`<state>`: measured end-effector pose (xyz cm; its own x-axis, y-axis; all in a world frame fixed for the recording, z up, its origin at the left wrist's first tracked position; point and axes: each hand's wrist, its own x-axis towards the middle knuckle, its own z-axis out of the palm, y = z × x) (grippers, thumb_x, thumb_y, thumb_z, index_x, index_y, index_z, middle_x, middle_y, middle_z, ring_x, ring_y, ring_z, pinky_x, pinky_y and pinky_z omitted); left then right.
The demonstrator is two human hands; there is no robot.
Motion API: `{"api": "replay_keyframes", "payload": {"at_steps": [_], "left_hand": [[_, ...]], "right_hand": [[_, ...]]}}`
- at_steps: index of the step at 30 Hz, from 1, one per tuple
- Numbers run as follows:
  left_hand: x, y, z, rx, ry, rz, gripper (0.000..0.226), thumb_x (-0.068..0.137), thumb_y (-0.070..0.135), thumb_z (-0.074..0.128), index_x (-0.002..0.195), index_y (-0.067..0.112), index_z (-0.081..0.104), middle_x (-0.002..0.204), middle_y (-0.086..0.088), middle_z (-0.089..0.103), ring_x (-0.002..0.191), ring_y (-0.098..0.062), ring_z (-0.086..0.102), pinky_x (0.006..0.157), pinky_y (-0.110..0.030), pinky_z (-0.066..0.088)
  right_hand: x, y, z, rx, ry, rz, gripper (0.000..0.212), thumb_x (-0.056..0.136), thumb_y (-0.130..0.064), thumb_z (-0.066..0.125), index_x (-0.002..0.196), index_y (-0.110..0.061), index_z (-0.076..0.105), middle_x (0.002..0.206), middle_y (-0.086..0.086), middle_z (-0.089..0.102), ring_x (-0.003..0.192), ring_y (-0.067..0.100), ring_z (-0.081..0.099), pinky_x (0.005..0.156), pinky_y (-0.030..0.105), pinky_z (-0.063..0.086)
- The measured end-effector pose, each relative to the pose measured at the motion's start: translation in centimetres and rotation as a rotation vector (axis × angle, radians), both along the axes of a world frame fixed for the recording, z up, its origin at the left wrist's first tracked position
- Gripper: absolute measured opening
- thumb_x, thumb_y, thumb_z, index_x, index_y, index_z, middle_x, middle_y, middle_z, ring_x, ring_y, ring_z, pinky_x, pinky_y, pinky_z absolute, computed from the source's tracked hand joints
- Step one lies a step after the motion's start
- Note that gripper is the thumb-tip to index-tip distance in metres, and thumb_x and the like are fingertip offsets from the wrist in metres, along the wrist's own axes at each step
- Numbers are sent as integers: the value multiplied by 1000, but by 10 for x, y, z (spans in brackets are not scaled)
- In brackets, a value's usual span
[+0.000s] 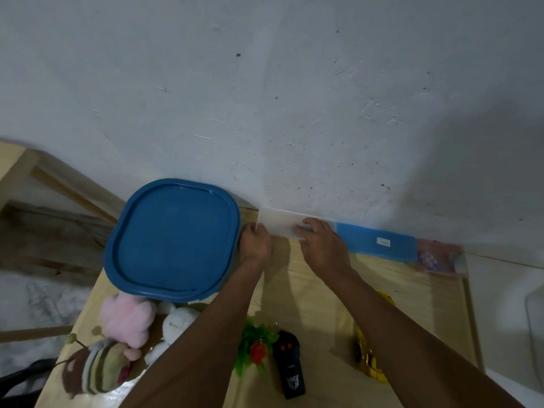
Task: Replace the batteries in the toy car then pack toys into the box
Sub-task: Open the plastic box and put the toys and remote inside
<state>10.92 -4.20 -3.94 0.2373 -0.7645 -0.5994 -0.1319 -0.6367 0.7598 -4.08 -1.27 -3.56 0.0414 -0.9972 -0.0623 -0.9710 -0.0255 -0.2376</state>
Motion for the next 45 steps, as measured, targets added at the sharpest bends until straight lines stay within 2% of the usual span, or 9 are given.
{"api": "replay_keyframes", "payload": {"at_steps": [6,8,12,16,18,24,29,37,45], "left_hand": [[10,37,50,-79,50,-262,51,99,36,52,143,12,44,133,-7,56,108,-20,59,84,-28,48],[30,53,69,-296,16,-310,39,99,31,55,133,13,56,115,-7,67,90,-10,66,77,-30,55],[98,81,101,-762,-489,-153,23,97,24,58,115,13,69,100,5,68,88,-3,60,74,-21,48],[182,89,87,-434,-637,122,55,96,43,54,138,9,49,135,-12,54,126,-28,49,104,-43,43],[215,87,80,-286,-573,91,75,87,64,51,138,9,45,136,-13,53,125,-33,52,100,-48,47],[246,80,59,-205,-363,31,48,101,39,43,138,10,51,135,-10,58,119,-26,56,99,-39,48],[253,80,48,-323,-265,133,32,103,21,42,118,9,67,102,-2,65,100,-23,61,87,-39,52],[257,84,47,-282,-93,219,35,103,23,41,79,37,61,90,-3,68,98,-30,64,89,-50,54],[266,82,41,-208,94,269,43,104,34,42,96,-1,67,86,-14,63,84,-22,61,73,-33,55]], "right_hand": [[-4,20,39,49,-291,-57,32,94,-27,57,125,-23,64,125,-5,62,112,18,61,91,32,49],[5,31,51,21,-348,-41,27,93,-27,58,119,-25,67,120,-7,64,108,16,62,87,32,51],[44,45,70,-55,-416,149,24,92,-22,59,114,-20,70,115,-4,66,104,14,62,85,27,49],[104,46,83,-35,-290,372,34,92,-33,57,125,-25,62,128,-2,57,114,16,55,91,36,51],[131,45,87,43,-225,447,49,90,-46,58,136,-29,53,144,-3,43,130,17,44,103,37,43],[181,30,82,292,176,619,82,86,-56,60,153,-32,20,163,4,8,150,26,4,120,49,11],[194,24,80,402,336,657,85,88,-43,63,155,-28,15,163,8,5,149,33,7,107,47,40],[197,14,98,488,349,720,86,82,-40,69,153,-32,22,163,12,9,148,35,15,107,46,40],[191,15,124,350,136,648,63,78,-41,64,137,-29,45,136,2,53,118,22,55,88,37,51]]}}
